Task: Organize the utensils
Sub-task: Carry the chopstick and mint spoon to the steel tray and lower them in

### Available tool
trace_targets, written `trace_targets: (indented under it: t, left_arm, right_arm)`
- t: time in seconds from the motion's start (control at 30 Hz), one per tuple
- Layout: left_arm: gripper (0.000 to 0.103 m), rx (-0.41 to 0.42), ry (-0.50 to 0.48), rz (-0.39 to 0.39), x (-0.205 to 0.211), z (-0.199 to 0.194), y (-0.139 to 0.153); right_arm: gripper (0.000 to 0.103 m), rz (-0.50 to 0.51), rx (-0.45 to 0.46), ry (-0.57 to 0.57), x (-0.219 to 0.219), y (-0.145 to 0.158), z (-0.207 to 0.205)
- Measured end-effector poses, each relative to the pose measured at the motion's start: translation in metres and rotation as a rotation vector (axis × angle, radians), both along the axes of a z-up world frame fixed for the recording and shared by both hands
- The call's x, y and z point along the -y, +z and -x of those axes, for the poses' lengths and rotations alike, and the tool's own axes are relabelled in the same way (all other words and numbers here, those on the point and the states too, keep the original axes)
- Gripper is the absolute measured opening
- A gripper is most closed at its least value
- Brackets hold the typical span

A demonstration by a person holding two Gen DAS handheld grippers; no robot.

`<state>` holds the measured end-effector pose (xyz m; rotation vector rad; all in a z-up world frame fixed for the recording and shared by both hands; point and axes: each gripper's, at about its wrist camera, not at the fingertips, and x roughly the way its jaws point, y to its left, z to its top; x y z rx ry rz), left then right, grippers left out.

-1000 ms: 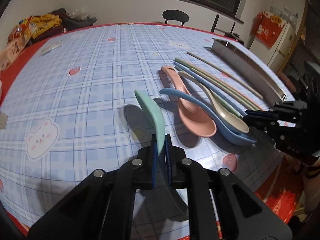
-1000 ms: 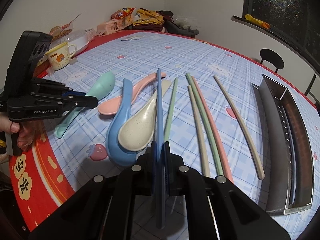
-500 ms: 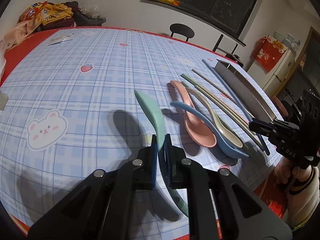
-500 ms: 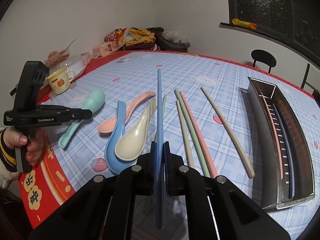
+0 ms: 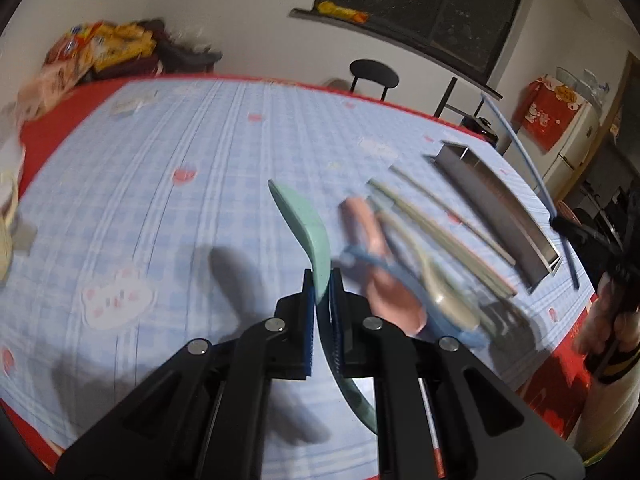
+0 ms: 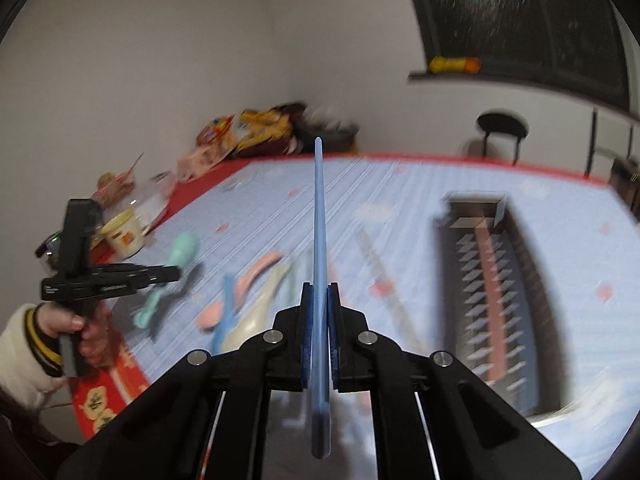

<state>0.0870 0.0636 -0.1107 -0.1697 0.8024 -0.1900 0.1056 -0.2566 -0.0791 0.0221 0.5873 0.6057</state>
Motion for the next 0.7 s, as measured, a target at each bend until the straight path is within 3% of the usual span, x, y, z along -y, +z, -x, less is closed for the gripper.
trace_targets:
  t: [0.1,0.23,0.37,0.5,0.7]
  left_arm:
    - [0.011,0.035,-0.036,-0.015,0.025,-0.015,0.021]
    - [0.011,0.059,-0.1,-0.032,0.072,-0.041,0.042]
    - [0.011,0.069,-0.194,-0.067,0.135,-0.074,0.053]
    - [0.011,0.05,-0.263,-0.032,0.191,-0.111,0.052]
    - [0.011,0.004,-0.243,-0.007,0.243,-0.16,0.033]
  right_arm:
    - [0.008,0.005,0.019,-0.077,0.029,0.007,-0.022]
    - [0.008,-0.037,-0.007,-0.167,0.068,-0.009,-0.041]
    - [0.008,-0.004,-0.034,-0.22,0.087,-0.023,-0.047]
    - [0.008,0.016,-0.064,-0.268,0.097,-0.032,-0.054]
    - [0.008,0.003,-0.1,-0.315,0.108,-0.042,-0.064]
